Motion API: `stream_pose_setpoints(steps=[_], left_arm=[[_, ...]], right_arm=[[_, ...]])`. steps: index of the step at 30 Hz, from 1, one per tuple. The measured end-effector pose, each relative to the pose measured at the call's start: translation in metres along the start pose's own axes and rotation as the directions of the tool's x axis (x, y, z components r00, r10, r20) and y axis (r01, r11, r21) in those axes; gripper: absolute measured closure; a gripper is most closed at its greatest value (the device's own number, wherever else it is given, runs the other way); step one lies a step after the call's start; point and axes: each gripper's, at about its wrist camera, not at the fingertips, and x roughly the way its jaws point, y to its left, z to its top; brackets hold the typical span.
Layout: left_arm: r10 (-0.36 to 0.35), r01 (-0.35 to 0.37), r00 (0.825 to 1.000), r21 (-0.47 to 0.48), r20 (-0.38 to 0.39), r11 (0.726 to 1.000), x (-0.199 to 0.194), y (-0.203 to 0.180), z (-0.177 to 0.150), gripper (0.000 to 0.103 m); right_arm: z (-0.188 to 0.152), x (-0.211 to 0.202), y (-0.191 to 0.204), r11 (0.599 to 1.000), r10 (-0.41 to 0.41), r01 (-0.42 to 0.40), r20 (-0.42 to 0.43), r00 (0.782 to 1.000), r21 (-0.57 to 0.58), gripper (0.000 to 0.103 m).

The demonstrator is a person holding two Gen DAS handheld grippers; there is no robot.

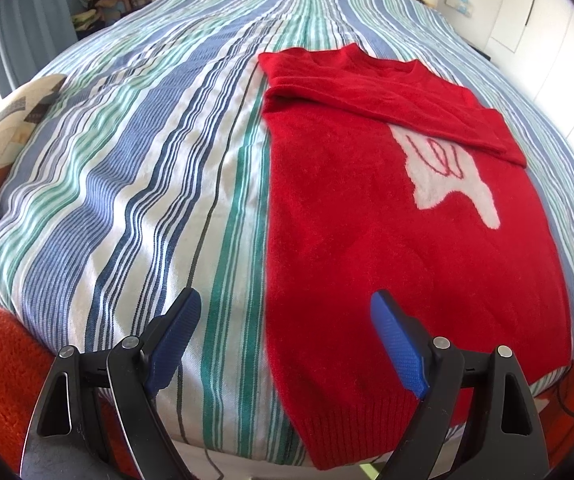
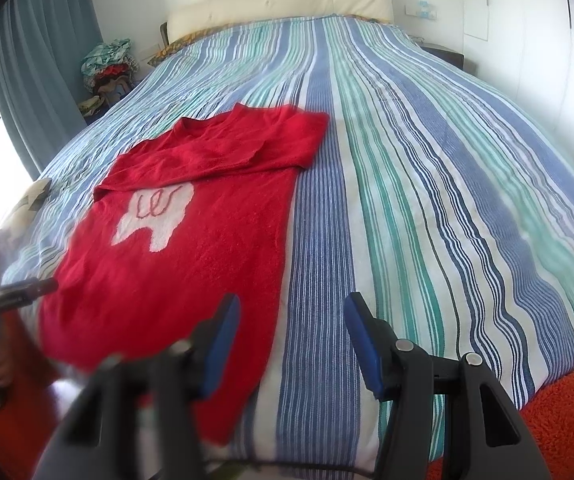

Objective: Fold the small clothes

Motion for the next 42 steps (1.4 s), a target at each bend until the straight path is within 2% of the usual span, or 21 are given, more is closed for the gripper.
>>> stream_pose_setpoints(steps=[3,5,7,9,13,15,19,21,22,23,24,25,26,27,28,30,33,36,38,40,42], left_arm=[[-0.001,0.001,1.0,-0.017,-0.019,1.0,0.0,0.006,-0.001,0.015],[-0.023,0.019,0.997,-0.054,-0.071,0.998,-0.003,0.013,-0.004,0.015],[-0.129,0.112,0.984,-0.133,-0.125,0.985,-0.009,0.024,-0.012,0.014],[-0.231,0.198,0.96,-0.203,-0.156,0.959,-0.012,0.031,-0.023,0.012],[-0.272,0.24,0.942,-0.172,-0.196,0.956,-0.003,0.019,-0.026,0.012],[-0.305,0.277,0.926,-0.148,-0.223,0.949,0.004,0.01,-0.026,0.013],[-0.307,0.282,0.914,-0.128,-0.264,0.951,0.009,0.004,-0.03,0.023],[-0.305,0.279,0.913,-0.128,-0.271,0.952,0.009,0.004,-0.03,0.031],[-0.296,0.271,0.914,-0.126,-0.276,0.954,0.01,0.004,-0.03,0.035],[-0.292,0.266,0.913,-0.127,-0.284,0.956,0.011,0.004,-0.031,0.045],[-0.308,0.279,0.902,-0.138,-0.303,0.95,0.015,0.003,-0.032,0.069],[-0.335,0.3,0.882,-0.156,-0.332,0.941,0.018,0.003,-0.034,0.083],[-0.343,0.303,0.87,-0.164,-0.355,0.939,0.02,0.003,-0.036,0.096],[-0.338,0.3,0.871,-0.158,-0.358,0.941,0.018,0.002,-0.036,0.098],[-0.337,0.303,0.872,-0.148,-0.354,0.941,0.013,0.002,-0.034,0.098],[-0.352,0.318,0.868,-0.153,-0.349,0.936,0.001,0.004,-0.028,0.099],[-0.452,0.399,0.841,-0.222,-0.299,0.89,-0.015,0.014,-0.007,0.099],[-0.529,0.475,0.826,-0.263,-0.196,0.84,-0.019,0.024,0.038,0.099],[-0.549,0.502,0.826,-0.279,-0.126,0.819,-0.009,0.028,0.08,0.099],[-0.532,0.502,0.845,-0.259,-0.06,0.825,0.005,0.027,0.127,0.1],[-0.527,0.503,0.85,-0.258,-0.028,0.825,0.026,0.026,0.172,0.1]], right_arm=[[0.001,0.0,-0.002,1.0,0.007,-0.007,-0.002,1.0,0.009,0.049],[0.004,-0.001,-0.008,0.999,0.03,-0.03,-0.007,1.0,0.028,0.049],[0.011,-0.005,-0.016,0.996,0.07,-0.069,-0.024,0.997,0.051,0.043],[0.017,-0.005,-0.019,0.992,0.126,-0.124,-0.098,0.987,0.026,0.038],[0.006,0.005,0.004,0.963,0.224,-0.256,-0.288,0.931,-0.08,0.038],[-0.005,0.015,0.015,0.942,0.292,-0.331,-0.349,0.89,-0.056,0.039],[-0.017,0.041,0.015,0.931,0.358,-0.357,-0.392,0.847,0.079,0.039],[-0.024,0.054,0.009,0.919,0.393,-0.355,-0.426,0.815,0.169,0.039],[-0.027,0.057,0.007,0.916,0.401,-0.353,-0.432,0.808,0.19,0.04],[-0.028,0.059,0.006,0.909,0.417,-0.361,-0.433,0.799,0.209,0.042],[-0.028,0.061,0.004,0.9,0.435,-0.369,-0.429,0.792,0.232,0.046],[-0.028,0.062,0.003,0.89,0.454,-0.377,-0.424,0.783,0.257,0.058],[-0.028,0.065,0.003,0.883,0.468,-0.384,-0.433,0.77,0.272,0.078],[-0.029,0.068,0.006,0.886,0.463,-0.38,-0.455,0.761,0.266,0.088],[-0.029,0.069,0.008,0.899,0.437,-0.362,-0.471,0.766,0.245,0.098],[-0.026,0.065,0.013,0.904,0.428,-0.366,-0.461,0.777,0.223,0.098],[-0.008,0.046,0.009,0.87,0.489,-0.417,-0.352,0.798,0.262,0.098],[0.018,0.036,0.001,0.842,0.521,-0.452,-0.227,0.823,0.293,0.098],[0.043,0.04,-0.007,0.828,0.526,-0.466,-0.144,0.838,0.311,0.098],[0.076,0.056,-0.013,0.822,0.514,-0.464,-0.079,0.854,0.329,0.098],[0.115,0.078,-0.016,0.834,0.48,-0.448,-0.022,0.877,0.321,0.098]])
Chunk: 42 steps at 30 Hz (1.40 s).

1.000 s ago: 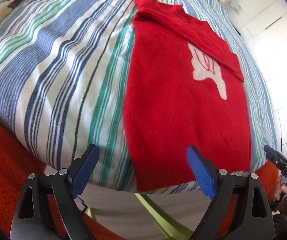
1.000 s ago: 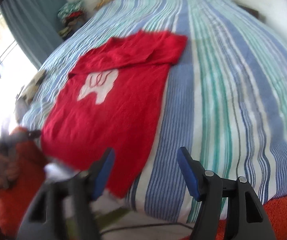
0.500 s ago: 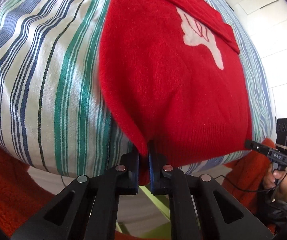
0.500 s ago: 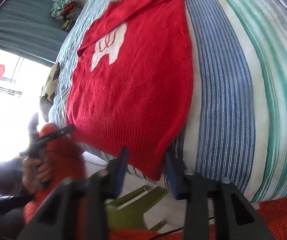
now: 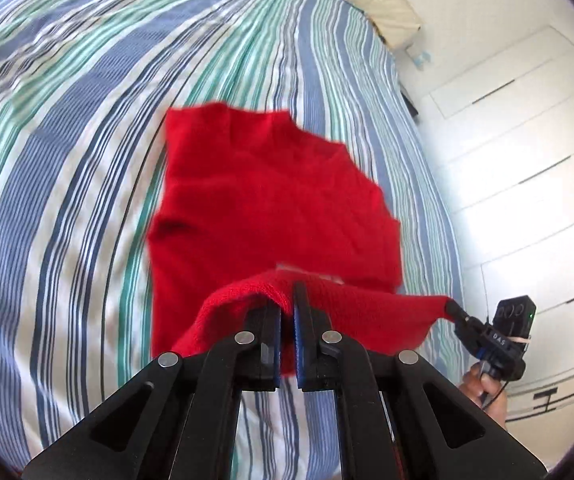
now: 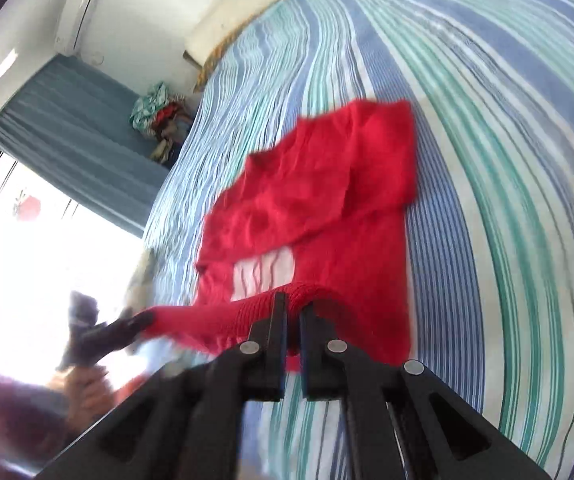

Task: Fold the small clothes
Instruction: 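Grasp the sweater hem with both tools and fold it up toward the collar, then release the hem and lift both tools away from the folded sweater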

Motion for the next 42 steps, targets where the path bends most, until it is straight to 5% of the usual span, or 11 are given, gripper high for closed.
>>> stream_pose_setpoints(steps=[7,11,13,15,20,25,27,29,34,36,42], left_arm=[[0.162,-0.159,0.985,-0.048,0.059,0.986,0.079,0.018,0.118,0.098],[0.359,-0.356,0.931,-0.049,0.067,0.933,0.11,0.037,0.141,0.063],[0.383,-0.381,0.918,-0.036,0.103,0.924,0.104,0.042,0.145,0.046],[0.391,-0.392,0.908,-0.024,0.152,0.919,0.091,0.044,0.143,0.036],[0.374,-0.391,0.895,0.027,0.245,0.92,0.055,0.03,0.107,0.034],[0.356,-0.419,0.897,0.246,0.263,0.874,0.068,-0.008,0.03,0.007],[0.429,-0.466,0.885,0.315,0.183,0.827,0.094,-0.007,0.004,0.007],[0.513,-0.522,0.85,0.324,0.119,0.789,0.107,0.001,-0.016,0.021],[0.426,-0.448,0.894,0.246,0.139,0.86,0.064,0.007,-0.06,0.009],[0.423,-0.45,0.892,0.228,0.158,0.864,0.056,0.005,-0.076,0.008],[0.473,-0.488,0.873,0.174,0.121,0.855,0.075,0.013,-0.104,0.008]], right_arm=[[0.139,0.093,-0.017,0.997,-0.076,0.074,0.102,0.992,0.031,0.098],[0.18,0.146,-0.039,0.989,-0.126,0.118,0.094,0.988,0.089,0.085],[0.184,0.157,-0.044,0.98,-0.187,0.177,0.105,0.977,0.095,0.066],[0.185,0.153,-0.046,0.976,-0.208,0.197,0.129,0.97,0.088,0.065],[0.167,0.122,-0.016,0.963,-0.213,0.235,0.165,0.963,-0.13,0.065],[0.105,0.127,0.033,0.914,-0.097,0.095,0.016,0.995,-0.395,0.065],[0.075,0.141,0.028,0.883,-0.161,0.122,-0.049,0.986,-0.453,0.064],[0.053,0.151,-0.008,0.865,-0.336,0.268,-0.092,0.937,-0.424,0.068],[0.034,0.073,-0.028,0.913,-0.314,0.307,0.019,0.949,-0.27,0.061],[0.018,0.044,-0.016,0.911,-0.272,0.282,0.074,0.959,-0.3,0.045],[-0.041,0.037,-0.027,0.909,-0.306,0.316,0.079,0.949,-0.273,0.042]])
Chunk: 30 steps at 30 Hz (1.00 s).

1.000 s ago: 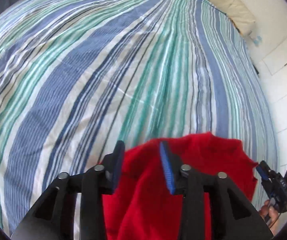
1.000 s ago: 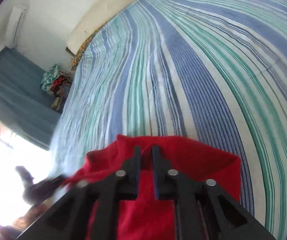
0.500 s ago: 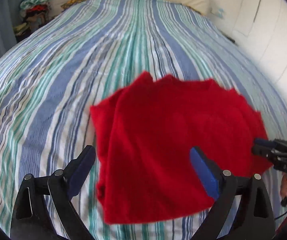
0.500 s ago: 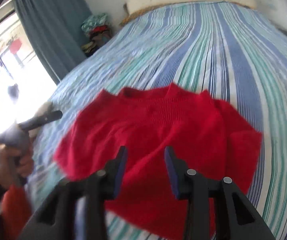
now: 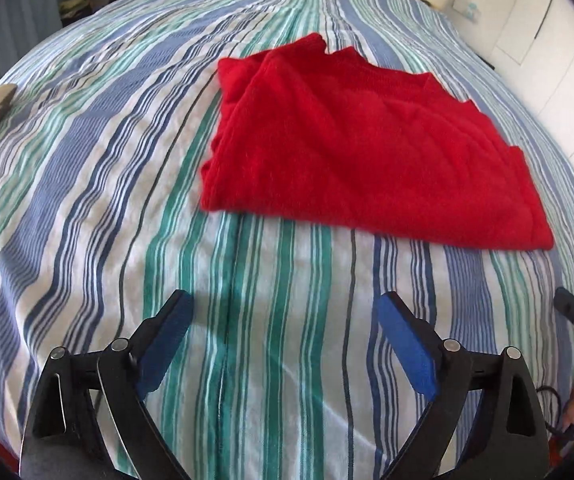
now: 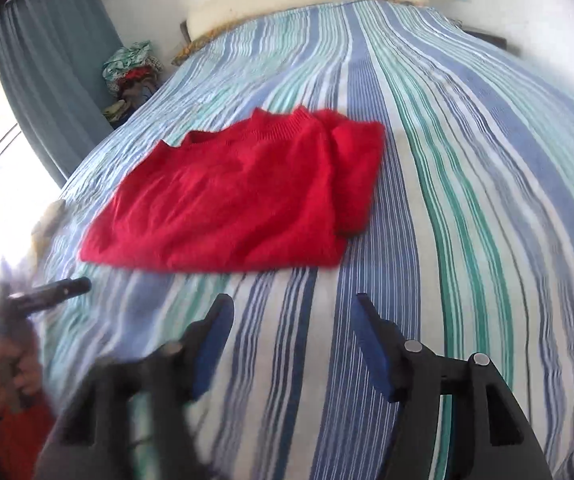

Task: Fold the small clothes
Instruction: 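Release the hem and lift both tools away from the folded sweater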

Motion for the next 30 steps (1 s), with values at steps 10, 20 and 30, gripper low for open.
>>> stream_pose_setpoints(steps=[10,20,30], left_arm=[[0.072,-0.073,0.997,0.101,0.022,0.992,0.019,-0.013,-0.012,0.001],[0.07,-0.074,0.997,0.121,0.036,0.99,0.02,-0.015,-0.02,0.0],[0.079,-0.085,0.996,0.133,0.051,0.987,0.02,-0.019,-0.024,0.0]], right_arm=[[-0.04,0.022,-0.01,0.997,-0.026,0.027,-0.007,1.0,0.069,0.038],[-0.042,0.025,-0.006,0.999,-0.03,0.03,0.02,0.999,0.042,0.035],[-0.042,0.025,-0.005,0.999,-0.037,0.037,0.021,0.999,0.029,0.034]])
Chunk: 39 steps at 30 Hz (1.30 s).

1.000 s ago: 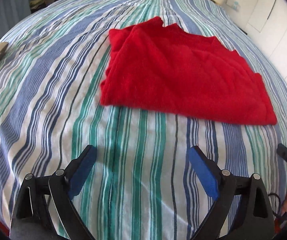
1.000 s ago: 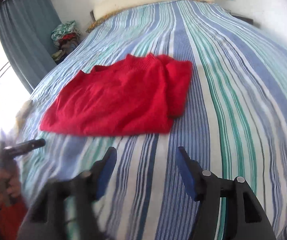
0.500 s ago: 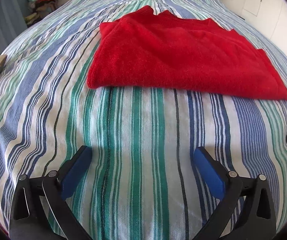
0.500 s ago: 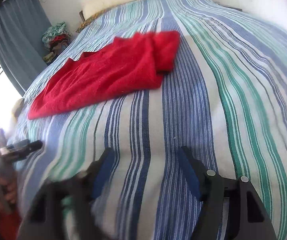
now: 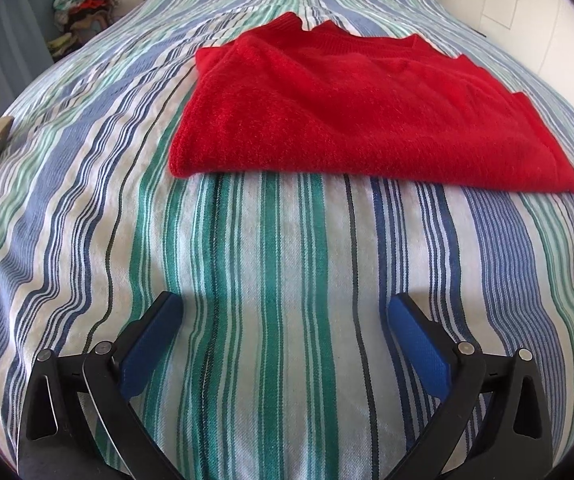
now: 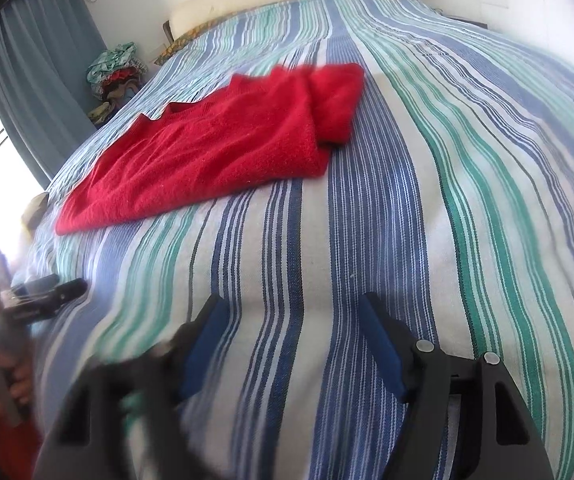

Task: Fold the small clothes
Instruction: 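Release the hem and lift both tools away from the folded sweater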

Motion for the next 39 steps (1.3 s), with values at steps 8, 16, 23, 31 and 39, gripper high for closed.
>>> stream_pose_setpoints(steps=[8,16,23,31,39], left_arm=[[0.006,-0.006,1.0,0.003,0.005,1.0,-0.001,-0.003,-0.001,0.0],[0.009,-0.009,1.0,0.006,0.009,1.0,-0.002,-0.004,-0.002,0.0],[0.01,-0.01,1.0,0.005,0.009,1.0,-0.002,-0.004,-0.002,0.0],[0.012,-0.012,1.0,0.008,0.007,1.0,-0.001,-0.006,-0.001,0.0],[0.018,-0.018,1.0,0.013,0.016,1.0,-0.001,-0.008,-0.001,0.0]], right_arm=[[0.0,0.0,0.0,1.0,-0.002,0.002,-0.001,1.0,-0.002,0.034],[0.0,0.001,0.0,1.0,-0.008,0.008,-0.006,1.0,-0.009,0.034],[0.004,0.001,0.004,0.999,-0.031,0.03,-0.031,0.999,-0.018,0.034],[0.007,0.003,0.007,0.997,-0.039,0.034,-0.079,0.996,-0.062,0.03],[0.025,-0.013,0.013,0.999,-0.037,0.035,-0.066,0.997,-0.038,0.036]])
